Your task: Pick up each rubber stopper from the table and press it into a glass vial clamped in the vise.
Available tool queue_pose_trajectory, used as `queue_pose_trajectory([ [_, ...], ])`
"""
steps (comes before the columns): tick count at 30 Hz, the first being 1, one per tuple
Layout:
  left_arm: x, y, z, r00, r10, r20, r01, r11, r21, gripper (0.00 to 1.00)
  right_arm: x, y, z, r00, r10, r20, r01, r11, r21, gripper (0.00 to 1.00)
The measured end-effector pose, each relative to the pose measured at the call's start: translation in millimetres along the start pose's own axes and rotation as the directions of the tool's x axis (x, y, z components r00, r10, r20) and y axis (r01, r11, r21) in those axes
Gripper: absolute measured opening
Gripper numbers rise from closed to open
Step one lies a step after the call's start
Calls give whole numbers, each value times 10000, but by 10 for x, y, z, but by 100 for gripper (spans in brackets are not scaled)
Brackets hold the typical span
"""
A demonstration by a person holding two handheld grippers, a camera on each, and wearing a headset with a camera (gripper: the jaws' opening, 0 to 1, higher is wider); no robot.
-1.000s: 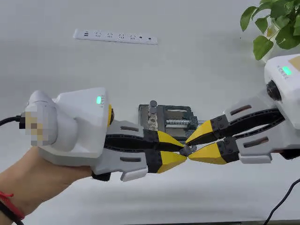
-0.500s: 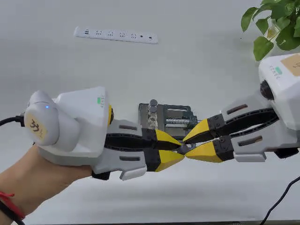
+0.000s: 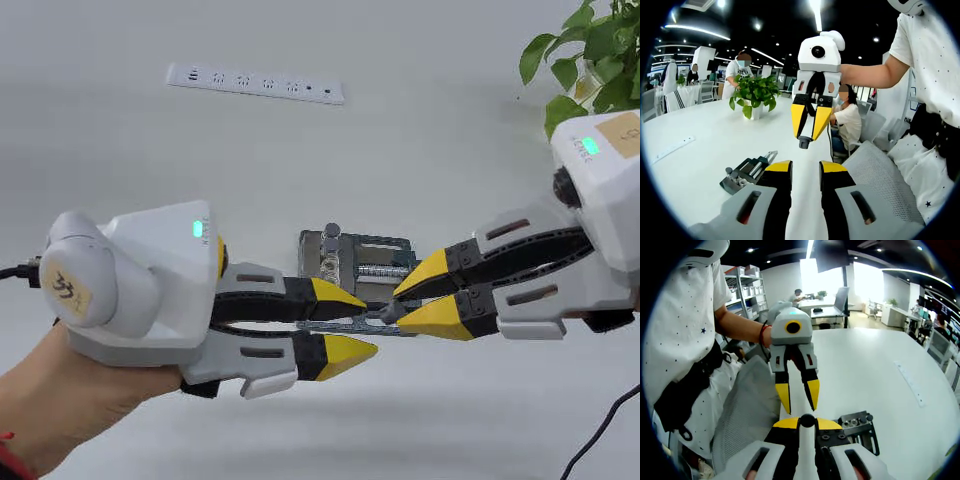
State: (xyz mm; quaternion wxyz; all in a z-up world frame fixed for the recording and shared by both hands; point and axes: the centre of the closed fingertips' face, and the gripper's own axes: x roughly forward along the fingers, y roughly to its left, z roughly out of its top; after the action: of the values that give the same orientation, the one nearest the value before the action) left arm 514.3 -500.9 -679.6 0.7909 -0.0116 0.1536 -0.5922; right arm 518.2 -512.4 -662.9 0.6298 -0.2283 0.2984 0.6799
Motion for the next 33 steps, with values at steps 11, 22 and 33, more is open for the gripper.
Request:
queue_pose_trajectory([
  [11, -252, 285, -195, 9921, 1219, -294, -1221, 9925, -62, 32, 153, -352, -9, 9946, -584, -855, 587, 9983, 10, 6],
  [22, -456, 527, -406, 9742, 2155, -667, -2162, 9763, -36, 49, 356, -790, -83, 9750, -1058, -1953, 1079, 9942, -1, 6],
  [33, -495, 614, -602, 9666, 2380, -951, -2381, 9712, 106, 74, 635, -1028, -291, 9520, -1034, -2882, 1118, 9937, 127, 6],
])
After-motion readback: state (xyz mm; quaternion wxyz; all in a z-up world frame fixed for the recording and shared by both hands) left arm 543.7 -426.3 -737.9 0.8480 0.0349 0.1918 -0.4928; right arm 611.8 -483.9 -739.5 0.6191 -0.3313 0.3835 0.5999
